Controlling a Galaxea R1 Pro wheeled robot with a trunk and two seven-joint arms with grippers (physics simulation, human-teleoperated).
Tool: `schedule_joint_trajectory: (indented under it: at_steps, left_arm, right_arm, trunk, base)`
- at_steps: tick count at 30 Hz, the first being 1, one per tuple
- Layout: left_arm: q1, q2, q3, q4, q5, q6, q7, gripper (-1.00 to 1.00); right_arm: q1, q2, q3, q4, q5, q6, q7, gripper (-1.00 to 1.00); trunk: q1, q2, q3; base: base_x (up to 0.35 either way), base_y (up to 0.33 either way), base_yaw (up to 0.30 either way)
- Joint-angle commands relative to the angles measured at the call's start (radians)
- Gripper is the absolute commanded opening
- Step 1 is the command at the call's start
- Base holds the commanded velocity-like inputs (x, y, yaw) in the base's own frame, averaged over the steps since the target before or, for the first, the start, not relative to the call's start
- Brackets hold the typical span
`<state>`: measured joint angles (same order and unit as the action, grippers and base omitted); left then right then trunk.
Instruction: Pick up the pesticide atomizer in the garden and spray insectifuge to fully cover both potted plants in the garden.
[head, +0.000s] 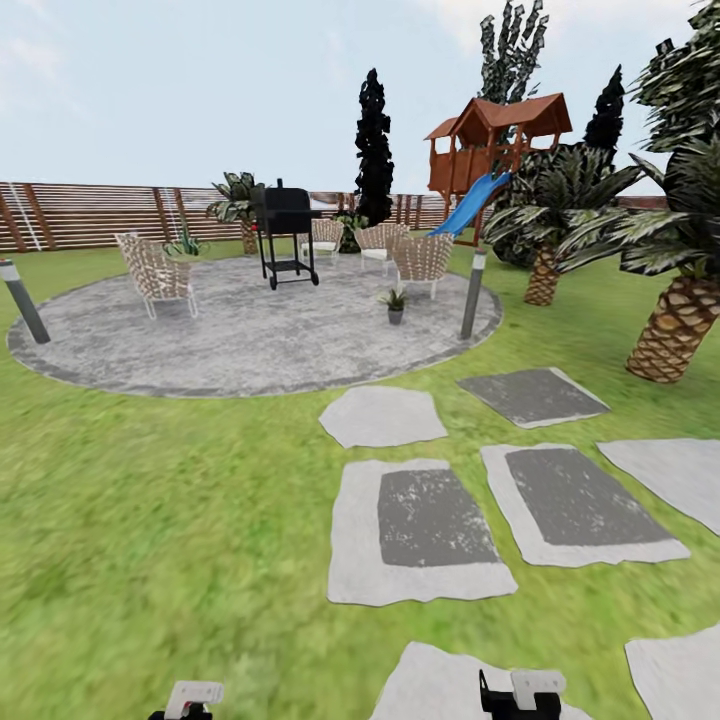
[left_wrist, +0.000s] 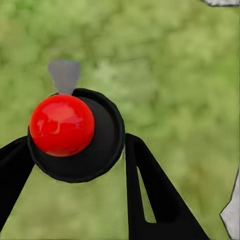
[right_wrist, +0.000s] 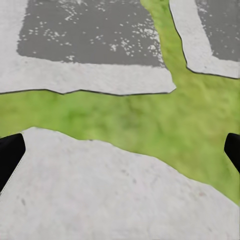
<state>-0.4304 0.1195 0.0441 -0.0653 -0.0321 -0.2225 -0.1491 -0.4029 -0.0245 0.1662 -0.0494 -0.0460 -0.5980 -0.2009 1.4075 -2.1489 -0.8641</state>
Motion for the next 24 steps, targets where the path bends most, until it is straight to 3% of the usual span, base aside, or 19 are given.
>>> schedule_joint_trajectory:
  at_steps: [1, 24]
  left_arm:
    - [-0.001, 0.000, 0.005, 0.001, -0.003, -0.003, -0.004, -1.00]
    - [-0.001, 0.000, 0.005, 0.001, -0.002, -0.003, -0.004, -1.00]
  right_arm:
    - [-0.001, 0.000, 0.009, 0.001, -0.005, -0.002, -0.005, 1.00]
    - [-0.001, 0.000, 0.009, 0.001, -0.005, -0.002, -0.005, 1.00]
  trunk:
    - [0.000, 0.000, -0.001]
    - [0.000, 0.000, -0.001]
  base:
    - [0.339, 0.000, 0.000]
    - [0.339, 0.000, 0.000]
